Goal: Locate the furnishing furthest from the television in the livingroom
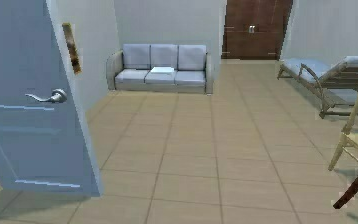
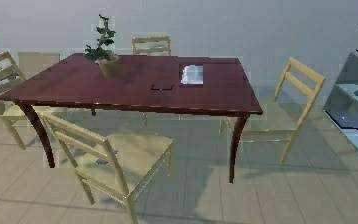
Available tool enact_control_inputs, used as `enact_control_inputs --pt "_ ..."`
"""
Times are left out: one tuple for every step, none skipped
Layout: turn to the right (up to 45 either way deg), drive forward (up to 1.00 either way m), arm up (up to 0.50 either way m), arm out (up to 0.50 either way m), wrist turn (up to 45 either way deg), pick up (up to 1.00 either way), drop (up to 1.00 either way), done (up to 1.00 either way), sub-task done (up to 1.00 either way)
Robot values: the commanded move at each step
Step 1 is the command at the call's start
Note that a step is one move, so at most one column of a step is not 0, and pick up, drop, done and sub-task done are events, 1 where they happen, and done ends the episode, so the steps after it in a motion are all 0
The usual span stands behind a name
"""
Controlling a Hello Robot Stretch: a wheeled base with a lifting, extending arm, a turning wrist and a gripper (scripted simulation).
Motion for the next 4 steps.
enact_control_inputs --pt "0.0 0.75 0.00 0.00 0.0 0.00 0.00 0.00 0.00" --pt "21.0 0.00 0.00 0.00 0.0 0.00 0.00 0.00 0.00" --pt "0.0 1.00 0.00 0.00 0.0 0.00 0.00 0.00 0.00" --pt "3.0 0.00 0.00 0.00 0.0 0.00 0.00 0.00 0.00"
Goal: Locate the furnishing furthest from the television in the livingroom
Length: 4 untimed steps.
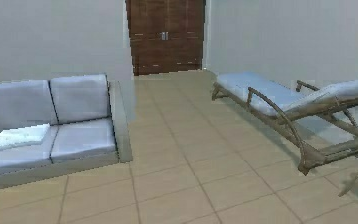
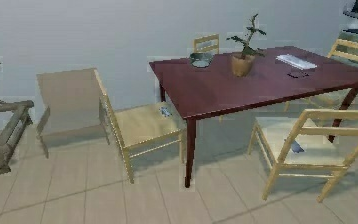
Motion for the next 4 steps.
enact_control_inputs --pt "0.0 1.00 0.00 0.00 0.0 0.00 0.00 0.00 0.00" --pt "12.0 0.00 0.00 0.00 0.0 0.00 0.00 0.00 0.00" --pt "0.0 0.05 0.00 0.00 0.0 0.00 0.00 0.00 0.00" --pt "-45.0 0.00 0.00 0.00 0.0 0.00 0.00 0.00 0.00"
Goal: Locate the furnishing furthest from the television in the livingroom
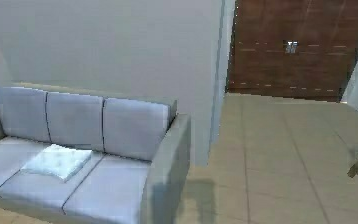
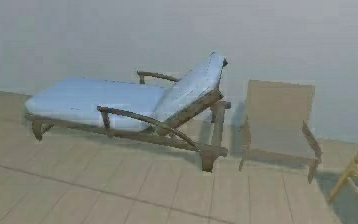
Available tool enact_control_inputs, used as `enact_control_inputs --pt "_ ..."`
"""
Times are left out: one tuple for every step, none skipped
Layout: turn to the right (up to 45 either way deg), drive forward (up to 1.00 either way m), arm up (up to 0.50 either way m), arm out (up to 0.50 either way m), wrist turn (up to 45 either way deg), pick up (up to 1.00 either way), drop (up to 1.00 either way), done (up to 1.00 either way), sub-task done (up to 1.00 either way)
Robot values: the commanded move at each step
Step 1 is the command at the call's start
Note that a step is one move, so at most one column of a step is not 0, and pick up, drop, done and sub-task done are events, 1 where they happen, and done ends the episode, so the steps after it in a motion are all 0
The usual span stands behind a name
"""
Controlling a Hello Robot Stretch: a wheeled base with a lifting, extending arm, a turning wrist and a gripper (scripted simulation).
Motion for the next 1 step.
enact_control_inputs --pt "-33.0 0.00 0.00 0.00 0.0 0.00 0.00 0.00 0.00"
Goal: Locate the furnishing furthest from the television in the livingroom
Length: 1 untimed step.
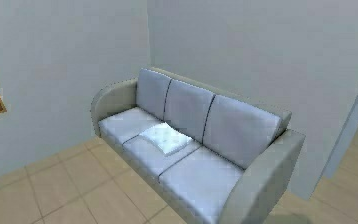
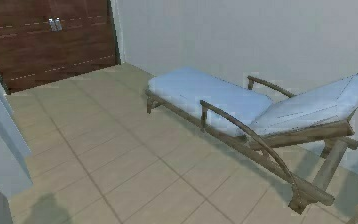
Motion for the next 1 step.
enact_control_inputs --pt "0.0 0.00 0.00 0.00 0.0 0.00 0.00 1.00 0.00"
